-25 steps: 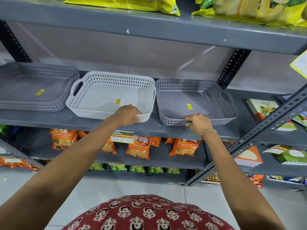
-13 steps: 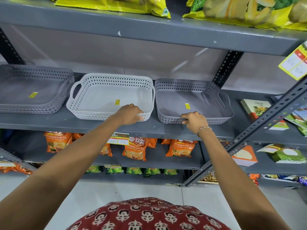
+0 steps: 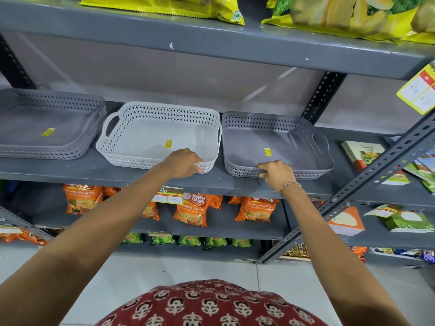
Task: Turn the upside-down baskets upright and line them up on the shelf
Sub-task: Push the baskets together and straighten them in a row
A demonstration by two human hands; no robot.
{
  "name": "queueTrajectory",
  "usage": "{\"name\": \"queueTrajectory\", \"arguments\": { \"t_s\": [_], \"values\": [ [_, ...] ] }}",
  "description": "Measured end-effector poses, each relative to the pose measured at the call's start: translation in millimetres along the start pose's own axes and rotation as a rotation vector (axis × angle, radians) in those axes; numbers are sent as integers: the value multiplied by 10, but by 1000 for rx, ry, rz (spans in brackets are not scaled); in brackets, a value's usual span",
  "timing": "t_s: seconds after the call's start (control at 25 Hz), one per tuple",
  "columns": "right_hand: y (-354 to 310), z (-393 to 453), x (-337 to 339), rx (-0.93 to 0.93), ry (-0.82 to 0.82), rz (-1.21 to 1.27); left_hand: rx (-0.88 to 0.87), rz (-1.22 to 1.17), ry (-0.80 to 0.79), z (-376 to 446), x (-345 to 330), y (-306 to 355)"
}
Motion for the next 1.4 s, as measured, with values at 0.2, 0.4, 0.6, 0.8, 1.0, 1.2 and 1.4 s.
{"name": "queueTrajectory", "arguments": {
  "t_s": [0.2,0.4,0.6,0.8,1.0,1.2,1.4],
  "values": [
    [-5,39,4,3,-2,-4,-11,29,15,25,12,22],
    [-13,117,42,0,-2,6,0,1,20,100,78,8],
    [3,174,51,2,-12,11,-6,-9,38,137,75,2],
    [9,189,47,22,-19,9,-16,-15,31,158,50,-6],
    [54,202,31,38,-83,42,-37,-49,-31,167,50,-16],
    [19,114,232,137,0,321,-97,-249,146,41,146,-98],
    [-678,150,536,273,277,222,-61,-342,462,-273,225,-498]
  ]
}}
Point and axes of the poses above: each hand's wrist, its own z-axis towards the middle knuckle, its own x-axis out of the back of the hand, y = z × x, the point moved 4 cm from there along z, towards the middle knuckle, and after that the axes turned 11 degrees about -y, right-handed, at the moved point
